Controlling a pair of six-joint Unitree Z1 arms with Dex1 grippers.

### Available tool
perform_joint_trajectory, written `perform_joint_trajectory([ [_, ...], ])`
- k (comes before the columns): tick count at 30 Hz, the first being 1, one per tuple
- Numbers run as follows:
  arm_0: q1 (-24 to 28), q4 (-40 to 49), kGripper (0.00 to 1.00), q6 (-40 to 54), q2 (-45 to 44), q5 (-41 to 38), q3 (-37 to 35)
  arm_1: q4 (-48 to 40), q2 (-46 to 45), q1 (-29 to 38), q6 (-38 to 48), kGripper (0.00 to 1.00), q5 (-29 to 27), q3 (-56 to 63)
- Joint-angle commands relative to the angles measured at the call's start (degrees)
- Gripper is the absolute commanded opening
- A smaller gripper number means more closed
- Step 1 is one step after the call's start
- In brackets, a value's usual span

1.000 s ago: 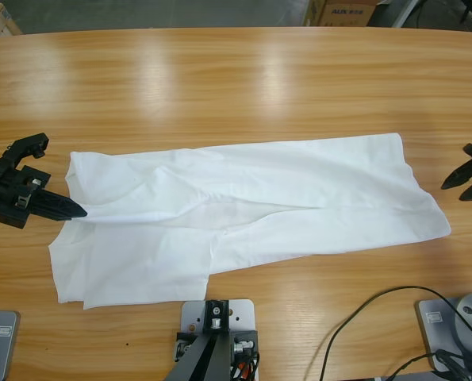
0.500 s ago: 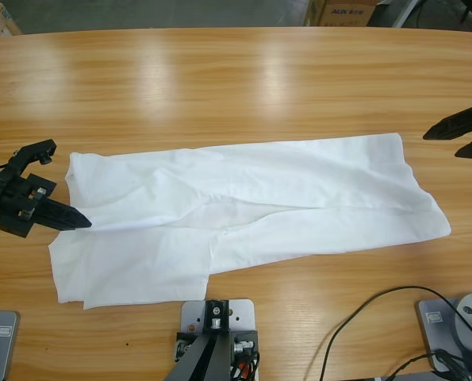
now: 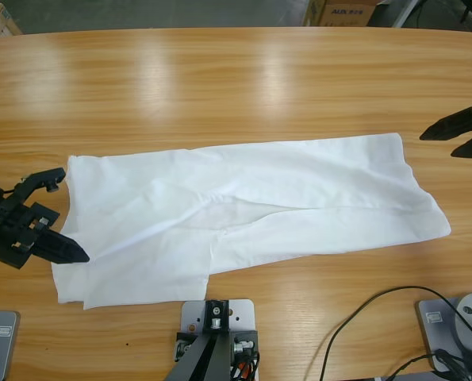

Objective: Fold clothes

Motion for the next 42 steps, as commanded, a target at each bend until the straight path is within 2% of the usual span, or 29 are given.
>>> perform_joint_trajectory([
  [1,-0.75,1.02,1.000,-1.72,-2.84,5.01,-0.96,-0.71,1.85,0.78,-0.71,1.000,-0.22,1.61],
  [8,-0.97,9.56,1.000,-1.56,-6.59,11.27,-10.12,-0.71,1.46,0.78,-0.62,1.000,-0.22,1.78],
  [11,-1.46,8.94,0.998,0.34,-1.87,15.42,-15.41,-0.80,1.62,0.78,-0.62,1.000,-0.22,1.87],
  [15,-4.74,8.68,0.978,8.70,9.66,20.78,-23.71,-0.92,1.37,0.78,-0.62,1.000,-0.13,1.97],
  [20,-5.87,8.58,0.736,11.34,20.20,18.64,-29.95,-1.24,1.37,0.78,-0.62,1.000,-0.18,2.22],
  [27,-7.56,4.99,0.738,13.15,28.22,13.93,-29.75,-1.59,2.16,0.78,-0.62,1.000,-0.22,2.22],
  [36,-7.89,4.51,0.738,13.71,27.80,13.72,-28.29,-1.77,2.69,0.78,-0.62,1.000,-0.32,2.22],
  [42,-8.88,4.44,0.737,14.43,25.88,12.96,-24.80,-1.86,2.78,0.78,-0.62,1.000,-0.39,2.22],
])
